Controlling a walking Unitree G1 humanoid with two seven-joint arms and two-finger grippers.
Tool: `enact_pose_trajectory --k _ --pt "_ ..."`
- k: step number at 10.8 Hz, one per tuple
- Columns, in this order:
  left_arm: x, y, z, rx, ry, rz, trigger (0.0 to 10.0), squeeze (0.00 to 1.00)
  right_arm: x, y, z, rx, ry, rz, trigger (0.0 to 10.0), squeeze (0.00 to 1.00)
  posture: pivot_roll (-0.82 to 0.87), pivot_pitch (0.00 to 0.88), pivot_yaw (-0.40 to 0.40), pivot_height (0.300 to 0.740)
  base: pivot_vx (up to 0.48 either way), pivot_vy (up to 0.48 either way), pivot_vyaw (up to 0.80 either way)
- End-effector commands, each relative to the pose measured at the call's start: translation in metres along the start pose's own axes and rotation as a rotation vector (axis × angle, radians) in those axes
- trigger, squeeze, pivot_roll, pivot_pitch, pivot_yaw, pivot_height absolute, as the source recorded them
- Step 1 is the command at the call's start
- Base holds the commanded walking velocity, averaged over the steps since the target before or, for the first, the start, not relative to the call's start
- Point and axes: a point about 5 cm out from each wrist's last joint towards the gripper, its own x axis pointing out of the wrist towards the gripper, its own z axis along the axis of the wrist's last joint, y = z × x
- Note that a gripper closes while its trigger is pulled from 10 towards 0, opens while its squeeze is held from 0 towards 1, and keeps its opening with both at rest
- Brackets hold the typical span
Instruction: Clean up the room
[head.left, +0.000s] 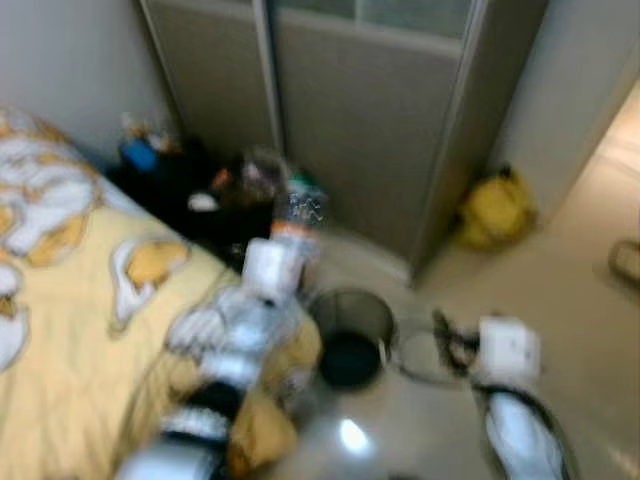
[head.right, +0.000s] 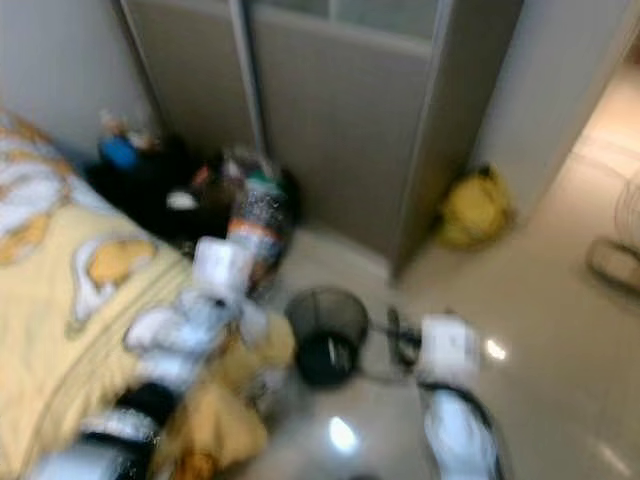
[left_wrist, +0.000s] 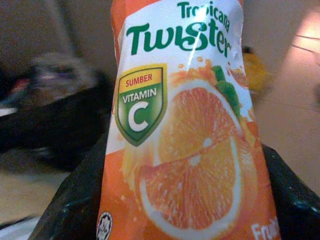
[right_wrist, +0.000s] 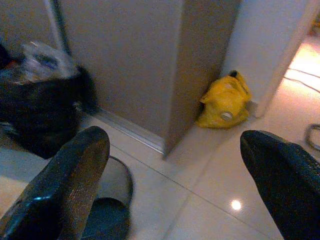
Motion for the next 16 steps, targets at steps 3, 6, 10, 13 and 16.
enact_pose_trajectory --k 3,6,10,13,16 --pt "0.000 -0.001 0.002 0.050 -0.018 -0.028 10.0 0.00 -0.002 0.010 0.002 -0.002 -0.019 0.022 10.0 0.00 -0.11 0.000 0.065 0.740 0.480 0.000 -0.50" --pt "0.000 -0.006 -0.007 0.069 0.030 -0.057 10.0 0.00 -0.012 0.012 -0.001 0.075 0.011 -0.012 10.0 0.00 -0.13 0.000 0.079 0.740 0.480 0.000 -0.48" --pt "0.003 -0.002 -0.029 0.164 0.295 0.018 10.0 0.00 -0.060 0.036 0.002 0.091 0.049 0.040 10.0 0.00 -0.18 0.146 0.120 0.740 0.120 0.000 0.00" --pt "0.001 -0.013 -0.038 0.302 0.355 -0.010 10.0 0.00 -0.115 0.076 0.021 0.134 0.072 0.061 10.0 0.00 -0.22 0.353 0.205 0.740 0.000 0.000 0.00" --pt "-0.004 -0.016 -0.049 0.357 0.413 -0.026 10.0 0.00 -0.157 0.069 0.000 0.087 0.262 0.126 10.0 0.00 -0.25 0.418 0.196 0.740 0.000 0.000 0.00"
